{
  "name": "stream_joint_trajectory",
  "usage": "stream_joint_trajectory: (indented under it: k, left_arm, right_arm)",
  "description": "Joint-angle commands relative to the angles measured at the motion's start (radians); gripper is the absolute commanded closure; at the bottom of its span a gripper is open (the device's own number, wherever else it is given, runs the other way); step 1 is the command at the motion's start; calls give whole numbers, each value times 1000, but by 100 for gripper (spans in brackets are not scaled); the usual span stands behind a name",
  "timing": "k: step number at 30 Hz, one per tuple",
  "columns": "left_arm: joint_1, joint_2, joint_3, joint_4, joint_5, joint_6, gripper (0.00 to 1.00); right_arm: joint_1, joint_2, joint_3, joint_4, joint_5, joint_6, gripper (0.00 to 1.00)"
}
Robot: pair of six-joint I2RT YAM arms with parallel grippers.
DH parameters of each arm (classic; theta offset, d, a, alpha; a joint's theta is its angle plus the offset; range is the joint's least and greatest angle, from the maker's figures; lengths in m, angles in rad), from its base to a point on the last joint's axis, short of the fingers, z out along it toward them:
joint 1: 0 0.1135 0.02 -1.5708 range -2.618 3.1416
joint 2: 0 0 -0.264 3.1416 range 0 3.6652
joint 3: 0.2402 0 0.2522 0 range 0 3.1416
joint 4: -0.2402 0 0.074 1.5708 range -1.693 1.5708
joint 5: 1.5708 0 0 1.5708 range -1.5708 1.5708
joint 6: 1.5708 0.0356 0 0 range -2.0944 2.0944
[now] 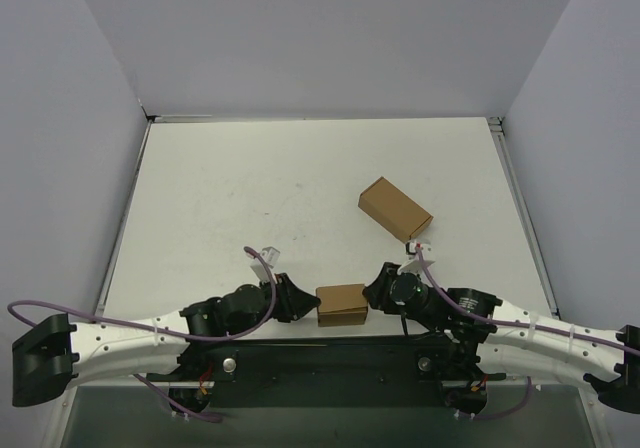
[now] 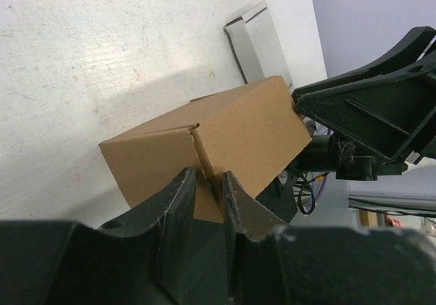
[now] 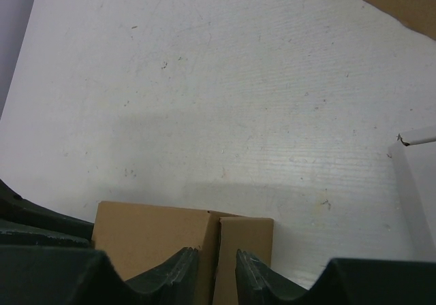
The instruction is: Fold the paper box
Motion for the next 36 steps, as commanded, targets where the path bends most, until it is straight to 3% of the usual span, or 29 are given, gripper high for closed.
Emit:
stream_joint_trajectory:
  k: [1, 15, 17, 22, 27, 36]
  left_arm:
    - [3, 49, 15, -165, 5, 100, 69]
    - [3, 67, 26, -239, 3, 189, 75]
    - [0, 78, 24, -228, 5, 196, 75]
    - [0, 33, 61, -242, -32, 218, 74]
    - [5, -2, 147, -286, -53, 270, 64]
    - [8, 10, 233, -312, -50, 290, 45]
  right_arm:
    - [-5, 24, -24, -76, -21, -6, 71]
    - [10, 90, -91, -173, -73, 0, 85]
    - [15, 83, -97, -171, -78, 5, 85]
    - [4, 29, -32, -167, -69, -27, 71]
    - [-14, 66, 64, -170, -116, -84, 62]
    - [-36, 89, 99, -116, -159, -101, 60]
